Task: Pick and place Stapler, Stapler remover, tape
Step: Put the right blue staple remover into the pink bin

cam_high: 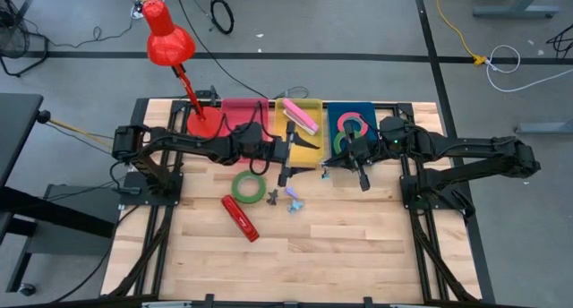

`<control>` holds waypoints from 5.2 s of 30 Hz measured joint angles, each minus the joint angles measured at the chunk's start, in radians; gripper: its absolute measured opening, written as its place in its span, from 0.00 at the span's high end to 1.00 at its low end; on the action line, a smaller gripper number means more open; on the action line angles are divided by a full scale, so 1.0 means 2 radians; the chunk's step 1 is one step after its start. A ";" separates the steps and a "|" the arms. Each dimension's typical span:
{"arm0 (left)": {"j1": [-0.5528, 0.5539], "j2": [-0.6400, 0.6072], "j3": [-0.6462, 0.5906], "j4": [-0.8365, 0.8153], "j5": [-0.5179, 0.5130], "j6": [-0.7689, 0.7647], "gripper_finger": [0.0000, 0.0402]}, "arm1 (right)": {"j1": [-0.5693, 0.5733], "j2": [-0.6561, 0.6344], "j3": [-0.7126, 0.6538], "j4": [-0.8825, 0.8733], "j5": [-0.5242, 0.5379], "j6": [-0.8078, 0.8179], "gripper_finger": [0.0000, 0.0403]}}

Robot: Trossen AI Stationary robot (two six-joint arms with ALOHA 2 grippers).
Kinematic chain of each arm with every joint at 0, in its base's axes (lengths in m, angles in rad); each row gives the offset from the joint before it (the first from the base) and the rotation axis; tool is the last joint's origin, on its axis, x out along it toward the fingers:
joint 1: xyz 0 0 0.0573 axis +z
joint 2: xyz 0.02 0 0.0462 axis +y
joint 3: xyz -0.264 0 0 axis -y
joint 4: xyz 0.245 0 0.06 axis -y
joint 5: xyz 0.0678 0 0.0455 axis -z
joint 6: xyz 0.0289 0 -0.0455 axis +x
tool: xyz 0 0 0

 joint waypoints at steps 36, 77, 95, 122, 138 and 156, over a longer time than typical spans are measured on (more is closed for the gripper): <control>-0.006 0.019 0.001 0.049 -0.035 -0.028 0.30 | 0.000 0.000 0.000 0.006 0.008 0.000 1.00; -0.009 0.024 0.001 0.050 -0.010 -0.049 0.71 | 0.000 0.000 0.000 0.000 0.008 -0.001 1.00; -0.009 0.024 0.001 0.049 0.002 -0.049 0.82 | 0.000 0.000 0.000 -0.004 0.032 -0.004 1.00; -0.009 0.024 0.001 0.045 0.003 -0.024 0.99 | 0.000 0.000 0.000 -0.006 0.029 -0.002 1.00; -0.009 0.024 0.001 0.041 0.003 -0.024 1.00 | 0.000 0.000 0.000 0.008 0.032 0.018 0.78; 0.022 0.018 0.000 -0.021 0.010 -0.051 1.00 | 0.000 0.000 0.000 -0.010 0.102 0.022 0.56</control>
